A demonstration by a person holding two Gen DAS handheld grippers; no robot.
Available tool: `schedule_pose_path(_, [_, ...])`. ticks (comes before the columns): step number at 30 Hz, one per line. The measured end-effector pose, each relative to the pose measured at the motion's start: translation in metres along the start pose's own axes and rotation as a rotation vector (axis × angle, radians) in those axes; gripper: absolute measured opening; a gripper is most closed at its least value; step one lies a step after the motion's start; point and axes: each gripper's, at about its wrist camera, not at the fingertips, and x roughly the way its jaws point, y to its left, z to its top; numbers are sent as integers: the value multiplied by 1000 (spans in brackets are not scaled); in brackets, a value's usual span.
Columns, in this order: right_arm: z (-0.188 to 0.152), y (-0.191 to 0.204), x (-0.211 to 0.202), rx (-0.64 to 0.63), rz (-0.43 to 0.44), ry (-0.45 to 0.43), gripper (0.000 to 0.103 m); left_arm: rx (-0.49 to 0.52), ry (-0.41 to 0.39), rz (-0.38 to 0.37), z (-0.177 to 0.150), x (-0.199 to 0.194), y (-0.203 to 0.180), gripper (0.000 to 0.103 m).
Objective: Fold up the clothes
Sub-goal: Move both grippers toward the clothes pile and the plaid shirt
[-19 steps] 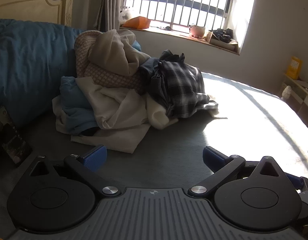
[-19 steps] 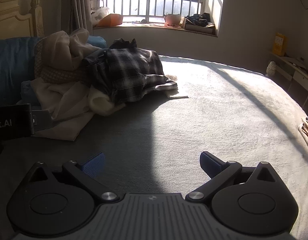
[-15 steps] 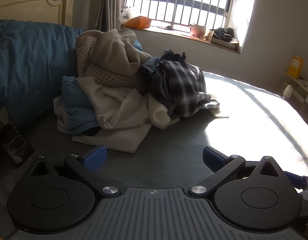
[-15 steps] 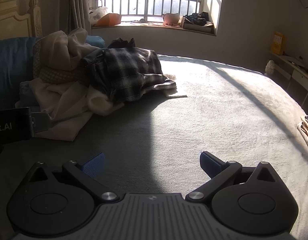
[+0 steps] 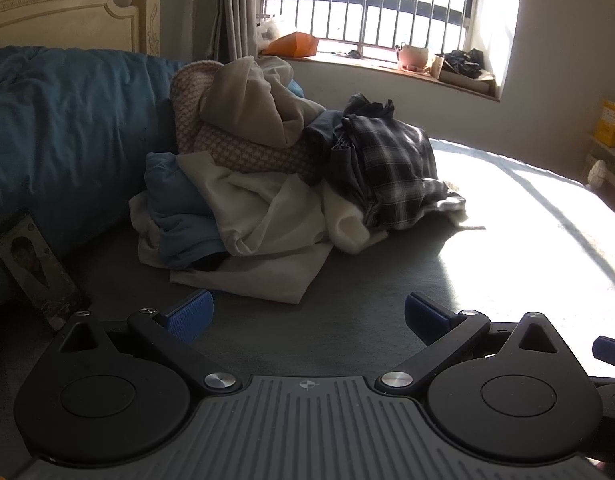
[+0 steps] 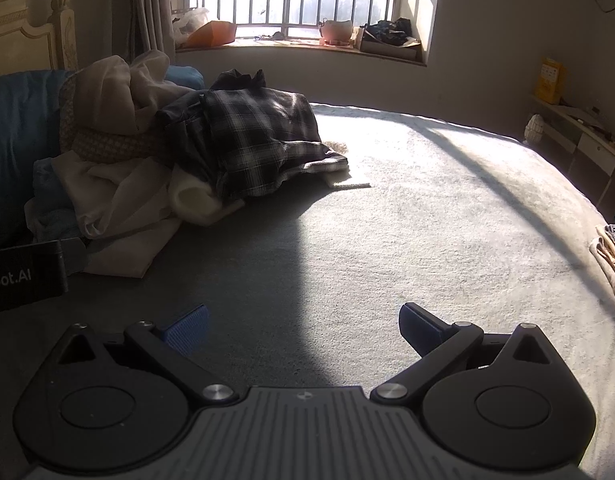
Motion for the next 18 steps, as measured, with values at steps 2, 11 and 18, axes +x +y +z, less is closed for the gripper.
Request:
schedule_pose_path(2, [1,2,1,-6,3,-2,103,10,-8,11,0,1,1,103])
schedule_pose_path(11, [22,19,16,-55,26,-31,103,35,-20,65,9,22,3,103])
schedule_pose_path(18, [34,31,49,-79,41,-10,103,41,-17,86,16,53,3,103])
